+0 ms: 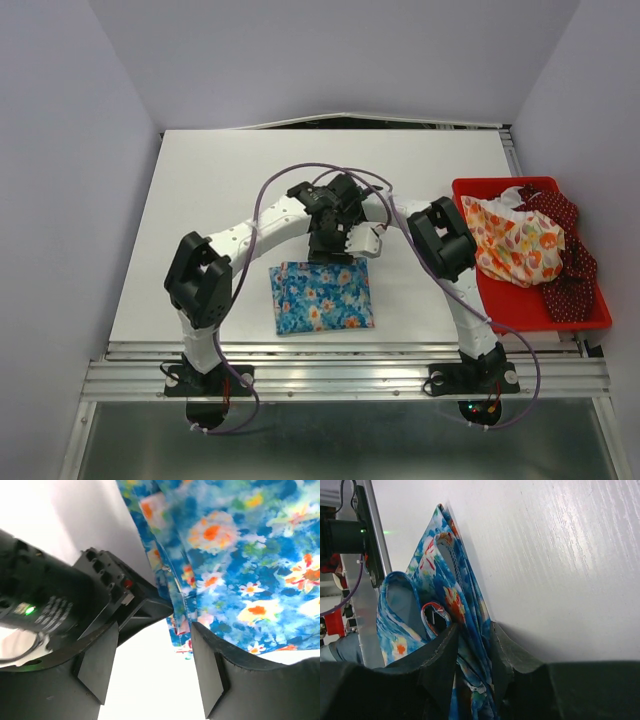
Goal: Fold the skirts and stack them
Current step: Neatly place the folded skirt to the corner
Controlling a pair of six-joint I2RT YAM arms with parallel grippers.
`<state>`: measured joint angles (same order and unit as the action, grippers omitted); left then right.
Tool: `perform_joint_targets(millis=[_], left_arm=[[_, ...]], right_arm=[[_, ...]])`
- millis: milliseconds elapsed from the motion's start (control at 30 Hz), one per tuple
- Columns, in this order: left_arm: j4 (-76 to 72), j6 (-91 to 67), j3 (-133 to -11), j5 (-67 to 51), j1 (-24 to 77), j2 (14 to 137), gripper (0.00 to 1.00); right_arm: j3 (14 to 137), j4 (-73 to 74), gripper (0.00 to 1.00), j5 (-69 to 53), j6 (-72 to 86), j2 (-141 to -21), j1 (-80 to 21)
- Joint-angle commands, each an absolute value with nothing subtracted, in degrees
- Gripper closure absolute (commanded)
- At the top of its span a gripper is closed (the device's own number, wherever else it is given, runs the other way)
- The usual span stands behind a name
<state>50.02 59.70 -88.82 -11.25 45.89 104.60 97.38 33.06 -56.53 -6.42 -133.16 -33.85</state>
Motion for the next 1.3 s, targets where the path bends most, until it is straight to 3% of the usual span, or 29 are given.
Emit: perform_joint_targets(millis=[0, 167, 267, 500, 700, 900, 1267], left_arm=[[47.91, 53.46, -93.87, -11.78, 45.79, 98.27, 0.29], [42.47, 40.99, -87.12, -14.76, 45.18, 89.92, 0.34], [35.79, 31.92, -77.11, -16.44, 44.56, 85.44, 0.35], [26.29, 26.02, -60.84, -23.11, 43.77, 80.95, 0.4], [24.87, 13.06, -61.52, -15.66, 45.35, 85.86, 0.43], [18.11, 0.55, -58.01, -9.31, 49.3, 83.58, 0.3], [20.65, -8.09, -62.04, -6.6, 50.01, 104.05, 0.34]], right_arm=[[96.77, 35.33, 0.62, -53.09, -7.56, -133.42, -34.8], [97.82, 35.51, 0.62, -52.29, -7.21, -134.03, -34.8], [98.26, 35.86, 0.62, -51.59, -6.86, -134.38, -34.8], [102.47, 35.6, 0.57, -48.26, -3.0, -133.07, -34.8], [112.05, 35.68, 0.43, -42.73, 6.23, -131.75, -31.3], [114.96, 34.98, 0.28, -36.05, 14.49, -129.03, -24.53], [106.97, 34.54, 0.18, -29.18, 12.66, -116.38, -14.24]])
